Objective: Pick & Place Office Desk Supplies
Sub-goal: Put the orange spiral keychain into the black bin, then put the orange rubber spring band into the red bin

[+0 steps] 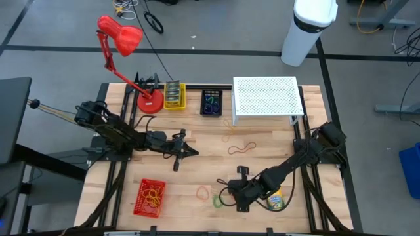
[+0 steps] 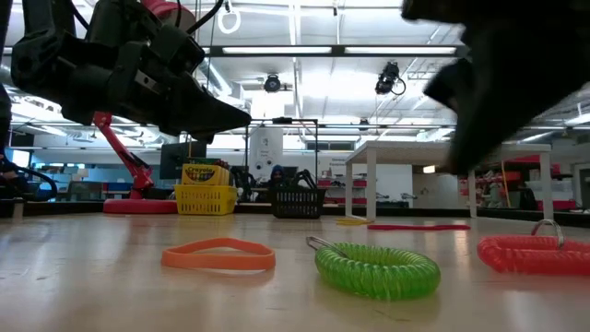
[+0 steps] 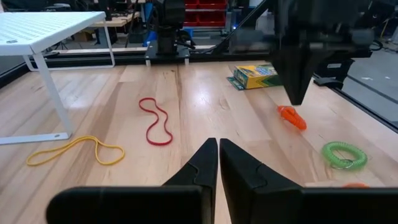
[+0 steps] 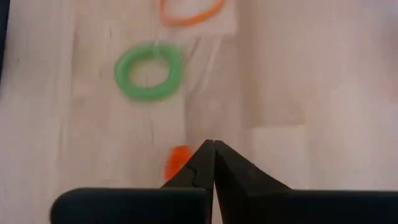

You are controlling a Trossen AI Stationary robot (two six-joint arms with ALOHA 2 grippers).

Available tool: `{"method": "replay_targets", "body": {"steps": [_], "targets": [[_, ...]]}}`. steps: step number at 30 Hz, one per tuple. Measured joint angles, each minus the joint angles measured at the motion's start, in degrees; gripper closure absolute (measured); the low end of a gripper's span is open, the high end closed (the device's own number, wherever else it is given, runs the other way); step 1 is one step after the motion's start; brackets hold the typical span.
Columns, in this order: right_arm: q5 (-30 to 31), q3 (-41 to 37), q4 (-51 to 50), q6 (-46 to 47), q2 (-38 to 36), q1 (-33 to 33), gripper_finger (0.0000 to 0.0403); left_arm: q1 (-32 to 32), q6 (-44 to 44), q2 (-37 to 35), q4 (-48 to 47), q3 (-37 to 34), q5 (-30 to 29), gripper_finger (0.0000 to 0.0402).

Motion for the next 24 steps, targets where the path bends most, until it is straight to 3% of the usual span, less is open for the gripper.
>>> {"method": "replay_targets", "body": {"steps": [4, 7, 12, 19, 22, 24], "targets": [[2.6, 1.57, -4.81, -0.96, -2.4, -0.85, 0.0388, 0.0, -0.08, 0.0, -0.22, 0.0, -0.02, 0.0375], [-2.46, 1.66, -6.47, 1.93, -2.62, -0.91, 0.0365, 0.0, -0.13, 0.0, -0.43, 0.0, -0.01, 0.0375], [-8.96, 1.62, -7.17, 3.7, 1.15, -0.08, 0.0292, 0.0, -0.15, 0.0, -0.44, 0.0, 0.0, 0.0375], [-9.28, 1.61, -4.23, 1.61, 5.67, -0.02, 0.019, 0.02, -0.15, 0.0, -0.44, 0.0, 0.0, 0.0375], [-9.62, 1.61, -3.33, 0.01, 6.44, -0.02, 0.0184, 0.02, -0.15, 0.0, -0.43, 0.0, 0.0, 0.0375], [-9.34, 1.61, -3.22, -0.76, 6.52, -0.02, 0.0201, 0.02, -0.15, 0.0, -0.44, 0.0, -0.01, 0.0375]]}}
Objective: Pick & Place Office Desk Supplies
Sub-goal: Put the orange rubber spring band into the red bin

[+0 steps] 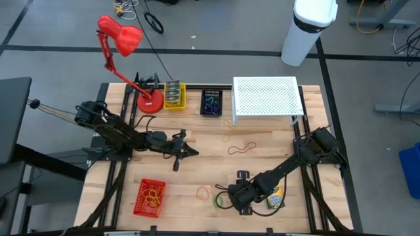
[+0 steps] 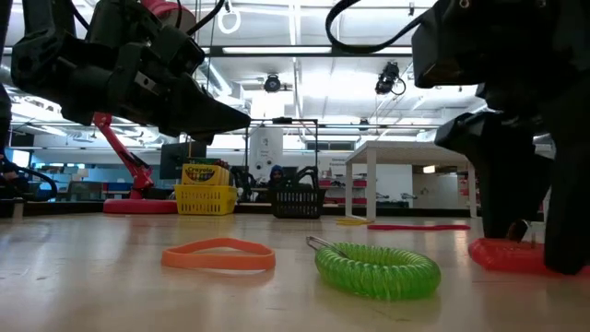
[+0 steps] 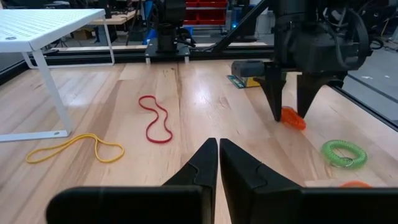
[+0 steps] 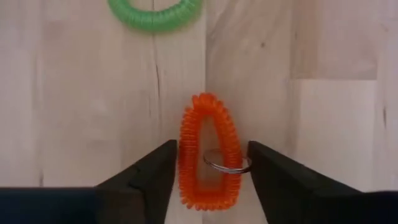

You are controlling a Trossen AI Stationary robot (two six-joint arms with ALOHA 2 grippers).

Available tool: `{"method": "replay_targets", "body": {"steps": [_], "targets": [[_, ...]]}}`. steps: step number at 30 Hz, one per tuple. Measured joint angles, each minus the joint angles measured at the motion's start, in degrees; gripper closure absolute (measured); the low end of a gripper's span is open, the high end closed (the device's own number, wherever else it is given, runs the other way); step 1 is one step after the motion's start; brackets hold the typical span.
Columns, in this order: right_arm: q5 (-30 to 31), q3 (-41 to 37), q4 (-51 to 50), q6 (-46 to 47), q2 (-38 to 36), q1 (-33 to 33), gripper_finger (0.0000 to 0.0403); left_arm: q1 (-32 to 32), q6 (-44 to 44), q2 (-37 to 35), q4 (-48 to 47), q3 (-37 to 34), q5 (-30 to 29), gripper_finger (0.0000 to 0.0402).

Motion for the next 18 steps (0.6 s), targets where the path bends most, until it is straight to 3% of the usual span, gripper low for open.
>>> {"method": "replay_targets", "body": {"steps": [9, 15, 18], "targets": [[2.16, 0.19, 0.7, -3.36, -1.57, 0.0, 0.0381, 0.0, 0.0, 0.0, 0.0, 0.0, 0.01, 0.0375], [12.02, 2.02, -3.42, -6.35, -7.17, -0.79, 0.0371, 0.0, 0.0, 0.0, 0.0, 0.0, -0.01, 0.0375], [17.22, 2.76, -6.44, -8.21, -10.4, -3.55, 0.039, 0.0, 0.02, 0.0, 0.01, 0.0, -0.02, 0.0375]]}}
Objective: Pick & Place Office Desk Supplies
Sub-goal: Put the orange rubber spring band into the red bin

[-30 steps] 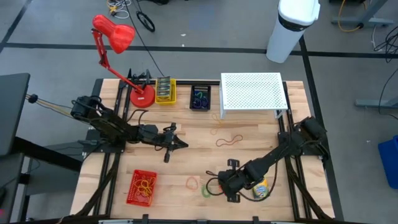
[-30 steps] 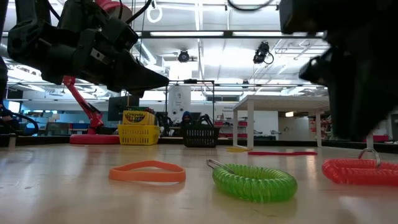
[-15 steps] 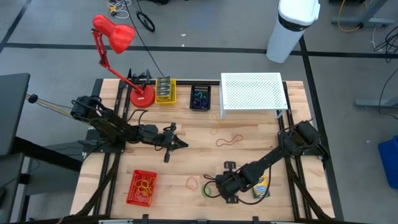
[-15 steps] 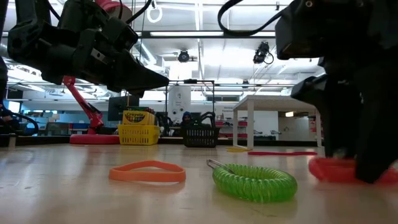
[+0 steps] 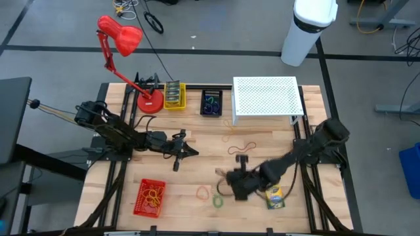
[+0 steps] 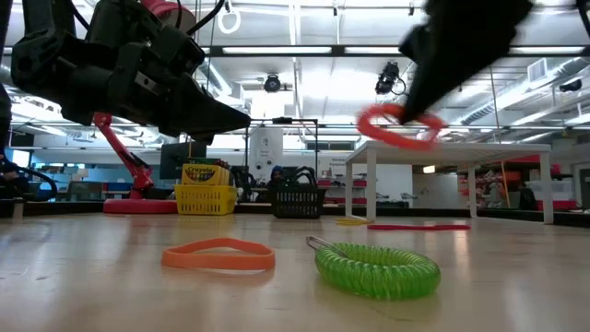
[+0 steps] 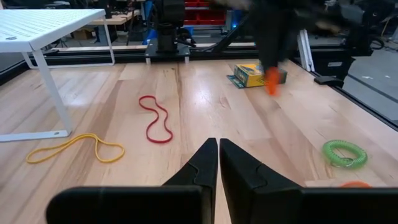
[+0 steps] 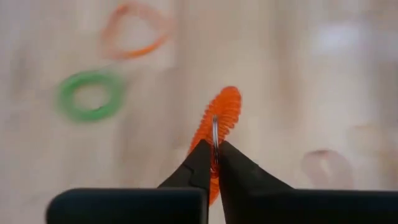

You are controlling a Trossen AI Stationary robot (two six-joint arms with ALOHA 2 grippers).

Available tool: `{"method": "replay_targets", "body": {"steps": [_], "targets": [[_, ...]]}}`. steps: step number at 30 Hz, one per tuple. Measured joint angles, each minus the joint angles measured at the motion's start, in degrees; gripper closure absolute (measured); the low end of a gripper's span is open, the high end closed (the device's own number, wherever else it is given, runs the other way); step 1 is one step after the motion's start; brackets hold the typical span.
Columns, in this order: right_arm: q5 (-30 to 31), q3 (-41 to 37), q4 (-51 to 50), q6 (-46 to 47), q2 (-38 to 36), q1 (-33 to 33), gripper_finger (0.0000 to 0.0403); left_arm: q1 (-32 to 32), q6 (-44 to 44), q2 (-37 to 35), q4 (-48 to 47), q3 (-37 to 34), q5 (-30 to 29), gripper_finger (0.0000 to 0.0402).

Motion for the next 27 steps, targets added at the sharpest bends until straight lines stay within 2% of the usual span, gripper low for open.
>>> {"method": "replay_targets", "body": {"steps": [4, 7, 9, 12, 16, 22, 27], "targets": [[5.89, 2.31, -1.46, -5.3, -3.21, -7.7, 0.039, 0.0, 0.0, 0.0, 0.01, 0.0, -0.18, 0.0375], [6.98, 5.27, -1.42, -10.8, -3.55, -16.63, 0.0393, -0.02, 0.01, 0.0, 0.03, 0.0, -0.25, 0.0375], [5.43, 7.72, -0.31, -14.89, -3.19, -23.3, 0.0394, 0.0, 0.02, 0.0, 0.01, 0.0, -0.66, 0.0375], [0.03, 11.87, 2.27, -19.96, -0.88, -32.68, 0.0394, 0.0, 0.02, 0.0, 0.03, 0.0, -1.06, 0.0375], [-3.52, 18.02, 1.62, -22.8, 4.51, -41.93, 0.0394, 0.0, 0.04, 0.0, 0.02, 0.0, -1.47, 0.0375], [-9.35, 22.22, 2.01, -23.77, 13.52, -49.35, 0.0391, 0.0, 0.04, 0.0, -0.1, 0.0, -1.47, 0.0375], [-10.4, 23.39, 3.21, -25.39, 17.78, -51.73, 0.0389, -0.02, -0.1, 0.0, -1.09, 0.07, -1.47, 0.0375]]}}
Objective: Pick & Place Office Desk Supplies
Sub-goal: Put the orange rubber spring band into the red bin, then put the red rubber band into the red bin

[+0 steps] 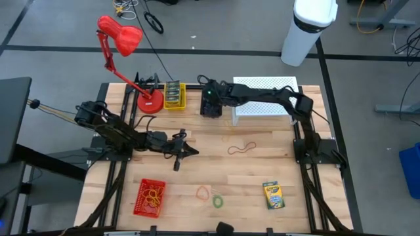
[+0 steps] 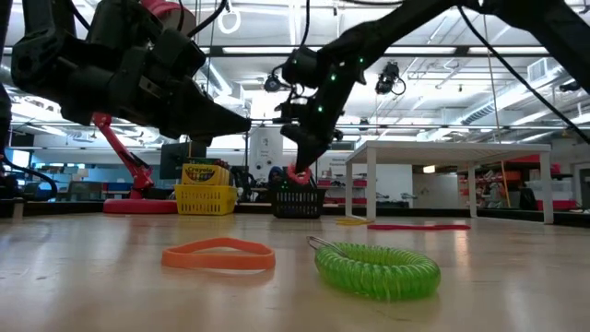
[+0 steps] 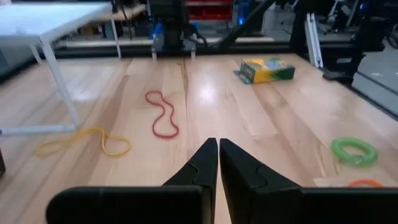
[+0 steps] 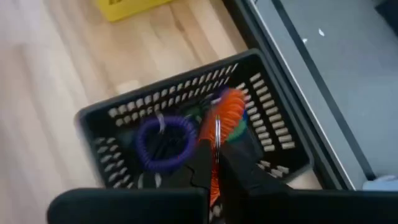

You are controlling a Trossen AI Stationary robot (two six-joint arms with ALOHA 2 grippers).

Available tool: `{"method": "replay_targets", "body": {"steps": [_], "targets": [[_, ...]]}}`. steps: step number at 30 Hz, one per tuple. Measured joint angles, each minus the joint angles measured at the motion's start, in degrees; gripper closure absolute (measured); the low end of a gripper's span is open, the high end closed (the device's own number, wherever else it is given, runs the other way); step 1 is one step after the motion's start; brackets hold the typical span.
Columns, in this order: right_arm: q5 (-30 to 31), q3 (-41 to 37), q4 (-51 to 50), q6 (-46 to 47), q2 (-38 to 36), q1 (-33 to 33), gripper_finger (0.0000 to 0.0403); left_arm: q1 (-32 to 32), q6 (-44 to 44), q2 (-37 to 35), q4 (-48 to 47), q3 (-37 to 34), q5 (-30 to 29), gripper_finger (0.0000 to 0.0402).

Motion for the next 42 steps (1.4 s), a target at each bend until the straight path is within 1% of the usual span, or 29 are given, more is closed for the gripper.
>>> {"method": "replay_targets", "body": {"steps": [3, 5, 9, 12, 14, 17, 19, 23, 24, 25, 28, 30, 32, 35, 37, 39, 42], "targets": [[-0.48, 0.0, 1.47, -0.26, 0.75, -0.54, 0.0382, 0.01, -0.02, 0.14, -2.59, -0.03, 0.0, 0.0375], [-1.74, 0.0, 1.64, -0.24, 1.33, -0.71, 0.0368, 0.31, 0.46, 0.2, -2.85, -0.03, -0.33, 0.0375], [-2.07, -0.45, 1.81, 0.01, 2.43, -0.58, 0.0324, 0.46, 0.38, 0.2, -2.93, 0.86, -0.31, 0.0375], [-0.55, -0.55, 2.63, 0.02, 2.38, -0.37, 0.029, 0.36, -1.69, 0.44, -3.47, 1.83, 1.49, 0.0375], [0.74, -0.55, 1.24, 0.97, 1.41, -0.21, 0.0276, 0.44, -1.88, 0.44, -5.45, 2.6, 3.05, 0.0376], [2.26, -0.75, 0.14, 0.78, -2.22, 1.09, 0.028, 0.35, -1.82, 0.44, -7.15, 2.85, 2.16, 0.0384], [3.53, -2.63, 0.29, -0.13, -5.48, 3.14, 0.0303, 0.33, -1.8, 0.44, -7.53, 2.88, 1.29, 0.0393], [4.2, -11.73, 5.17, -1.3, -12.86, 7.8, 0.0381, 0.28, -1.0, 0.44, -7.7, 2.88, 0.84, 0.0396], [4.24, -14.72, 7.66, -0.91, -14.99, 8.95, 0.0391, 0.16, -0.75, 0.44, -7.85, 2.88, 0.84, 0.0396], [4.38, -17.91, 9.91, -0.11, -17.13, 10.13, 0.0393, -0.07, -0.5, 0.44, -7.96, 2.88, 0.83, 0.0396], [5.32, -28.0, 16.1, 2.55, -22.57, 14.32, 0.0377, -0.93, 0.13, 0.44, -8.02, 2.88, 0.92, 0.0396], [7.01, -34.31, 21.01, 4.46, -25.65, 17.68, 0.0373, -1.33, 0.21, 0.46, -8.02, 2.88, 0.51, 0.0395], [9.27, -39.87, 26.03, 6.39, -28.41, 21.09, 0.0378, -1.57, 0.24, 0.46, -7.99, 2.88, -0.65, 0.0392], [12.16, -47.4, 34.4, 9.17, -31.32, 25.68, 0.0396, -1.56, -0.1, 0.46, -7.99, 2.88, -2.35, 0.0391], [13.47, -51.44, 39.42, 10.73, -32.59, 28.59, 0.0397, -1.53, -0.78, 0.46, -8.27, 2.88, -3.7, 0.0391], [15.34, -54.15, 42.05, 12.89, -33.33, 31.29, 0.0391, -1.55, -1.21, 0.46, -8.81, 2.88, -4.42, 0.0391], [19.06, -56.58, 40.15, 17.58, -33.41, 34.4, 0.0389, -1.55, -1.28, 0.46, -8.93, 2.88, -4.86, 0.0391]]}}
